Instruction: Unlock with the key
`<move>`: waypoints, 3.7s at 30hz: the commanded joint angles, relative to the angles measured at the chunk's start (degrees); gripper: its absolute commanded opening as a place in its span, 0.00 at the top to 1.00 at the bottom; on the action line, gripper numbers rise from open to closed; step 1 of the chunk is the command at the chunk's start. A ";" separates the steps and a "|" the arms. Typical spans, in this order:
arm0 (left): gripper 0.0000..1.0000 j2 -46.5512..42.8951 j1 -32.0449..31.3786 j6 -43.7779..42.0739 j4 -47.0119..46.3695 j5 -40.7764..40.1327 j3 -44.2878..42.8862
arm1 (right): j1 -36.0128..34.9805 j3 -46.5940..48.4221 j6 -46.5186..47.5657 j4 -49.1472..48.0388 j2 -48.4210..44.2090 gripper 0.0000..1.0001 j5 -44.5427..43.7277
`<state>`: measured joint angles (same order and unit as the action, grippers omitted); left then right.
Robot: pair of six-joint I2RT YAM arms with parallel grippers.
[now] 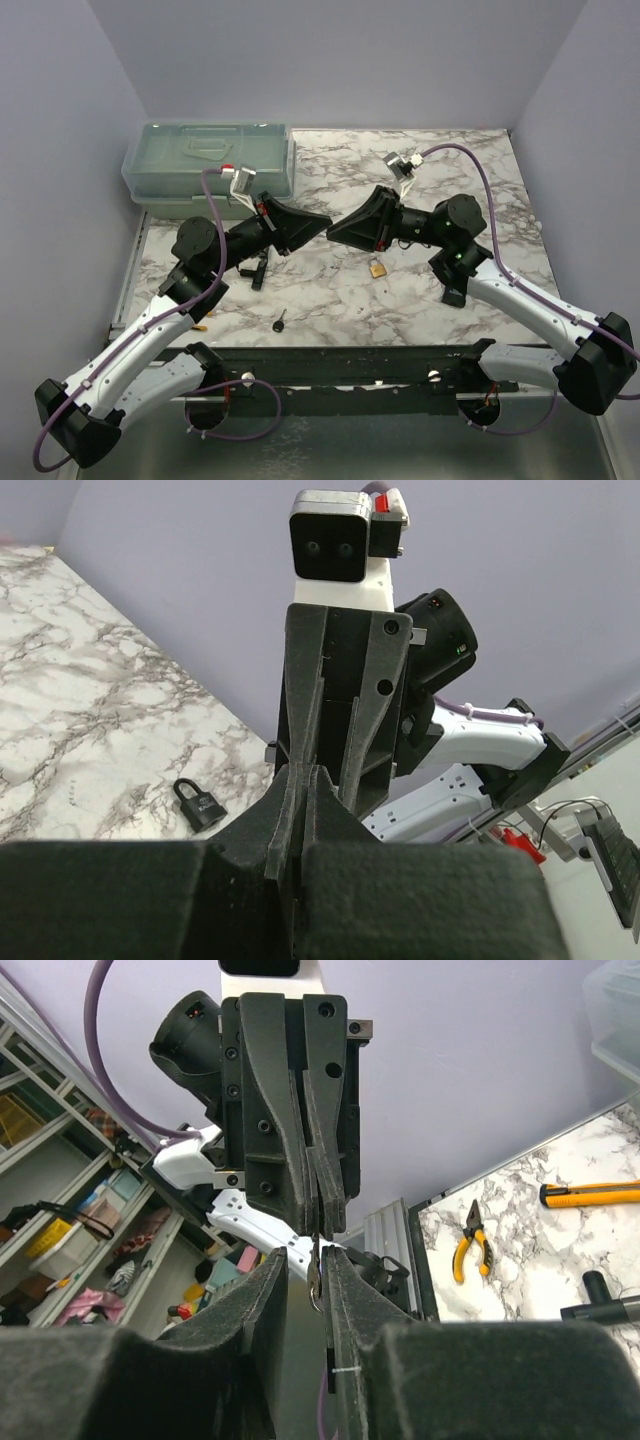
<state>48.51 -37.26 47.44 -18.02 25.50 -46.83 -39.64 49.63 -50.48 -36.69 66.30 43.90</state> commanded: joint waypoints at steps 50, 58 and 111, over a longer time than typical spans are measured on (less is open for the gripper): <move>1.00 -3.02 -0.06 0.55 -3.47 -6.51 4.64 | 0.04 0.64 -1.46 -1.83 2.45 0.68 1.50; 1.00 -3.42 0.01 0.78 -3.85 -6.29 5.16 | 0.01 0.47 -1.51 -1.82 2.59 0.78 0.97; 0.25 46.59 -10.93 7.15 53.96 -23.45 -31.53 | 30.82 -0.43 14.15 62.71 -14.22 1.00 -27.65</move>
<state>87.85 -44.60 52.80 30.89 7.09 -71.11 -17.61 49.15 -37.93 25.15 51.55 2.66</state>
